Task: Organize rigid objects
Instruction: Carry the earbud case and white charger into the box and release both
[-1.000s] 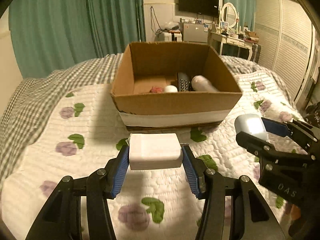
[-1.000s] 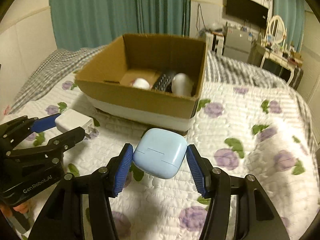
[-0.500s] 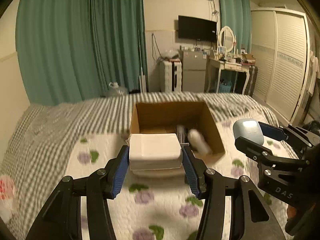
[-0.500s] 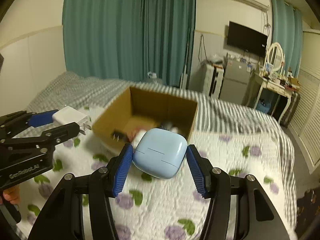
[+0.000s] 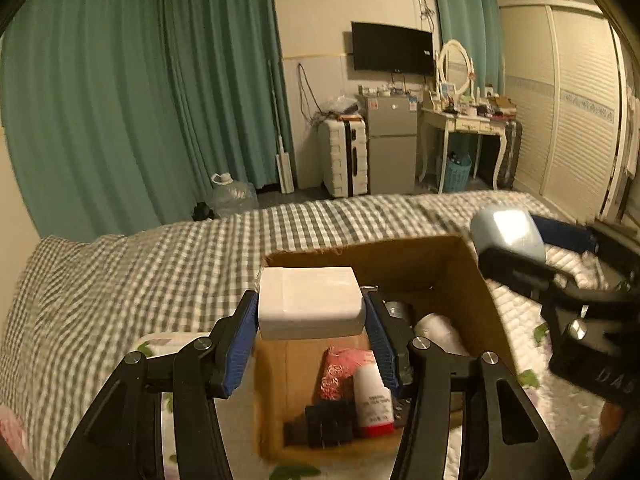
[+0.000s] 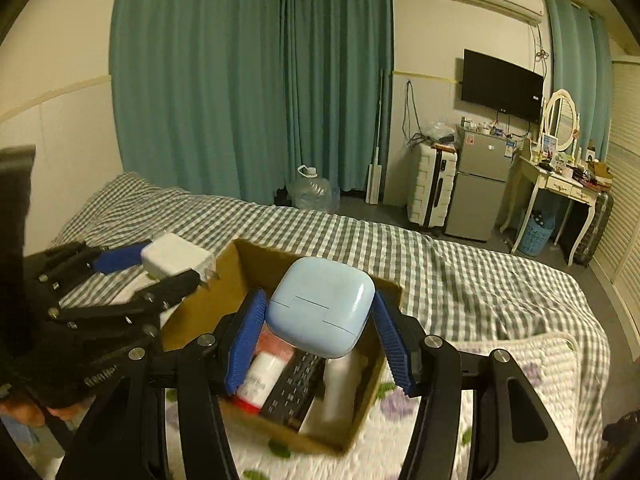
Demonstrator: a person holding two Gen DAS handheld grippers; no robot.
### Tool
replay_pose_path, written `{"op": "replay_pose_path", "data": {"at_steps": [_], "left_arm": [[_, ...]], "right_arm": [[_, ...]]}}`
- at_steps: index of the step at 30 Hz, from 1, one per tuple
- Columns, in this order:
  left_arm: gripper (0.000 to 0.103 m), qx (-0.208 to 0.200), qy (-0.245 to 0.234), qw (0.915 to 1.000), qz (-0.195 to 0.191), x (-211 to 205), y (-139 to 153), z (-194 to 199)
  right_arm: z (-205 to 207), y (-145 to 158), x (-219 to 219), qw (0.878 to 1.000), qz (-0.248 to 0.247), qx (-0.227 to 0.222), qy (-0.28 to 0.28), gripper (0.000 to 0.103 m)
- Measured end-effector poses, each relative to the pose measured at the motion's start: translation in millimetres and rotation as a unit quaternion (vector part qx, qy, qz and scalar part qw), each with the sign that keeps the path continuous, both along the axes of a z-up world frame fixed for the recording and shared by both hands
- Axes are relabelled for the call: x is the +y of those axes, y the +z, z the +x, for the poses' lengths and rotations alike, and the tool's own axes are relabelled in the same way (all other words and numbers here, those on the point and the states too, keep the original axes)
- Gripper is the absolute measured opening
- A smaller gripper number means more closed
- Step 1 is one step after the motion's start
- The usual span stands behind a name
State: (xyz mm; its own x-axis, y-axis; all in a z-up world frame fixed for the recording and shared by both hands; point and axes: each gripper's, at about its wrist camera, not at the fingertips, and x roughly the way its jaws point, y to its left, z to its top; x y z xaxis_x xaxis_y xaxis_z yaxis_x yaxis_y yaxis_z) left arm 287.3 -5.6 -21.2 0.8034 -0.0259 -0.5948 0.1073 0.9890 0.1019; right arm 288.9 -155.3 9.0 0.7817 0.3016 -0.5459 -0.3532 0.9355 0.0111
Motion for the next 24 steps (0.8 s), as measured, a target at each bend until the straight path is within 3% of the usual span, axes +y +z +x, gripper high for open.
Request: {"op": "replay_pose_path", "data": {"at_steps": [5, 9, 16, 24], "left_arm": [[0.054, 0.034, -0.009, 0.9994, 0.008, 2, -43, 28], [0.054, 0.054, -0.011, 0.9984, 0.006, 0, -62, 35], [0.056, 0.055, -0.013, 0.9981, 0.022, -5, -69, 34], [0.058, 0.057, 0.011, 0.9983, -0.006, 10, -52, 19]], "right_arm": [[36, -30, 10, 1.000, -0.012, 0.013, 0.002, 0.056], [50, -57, 13, 0.999, -0.019, 0.044, 0.002, 0.056], [52, -69, 2, 0.998, -0.022, 0.055, -0.009, 0.056], [44, -61, -10, 0.998, -0.009, 0.053, -0.022, 0.056]]}}
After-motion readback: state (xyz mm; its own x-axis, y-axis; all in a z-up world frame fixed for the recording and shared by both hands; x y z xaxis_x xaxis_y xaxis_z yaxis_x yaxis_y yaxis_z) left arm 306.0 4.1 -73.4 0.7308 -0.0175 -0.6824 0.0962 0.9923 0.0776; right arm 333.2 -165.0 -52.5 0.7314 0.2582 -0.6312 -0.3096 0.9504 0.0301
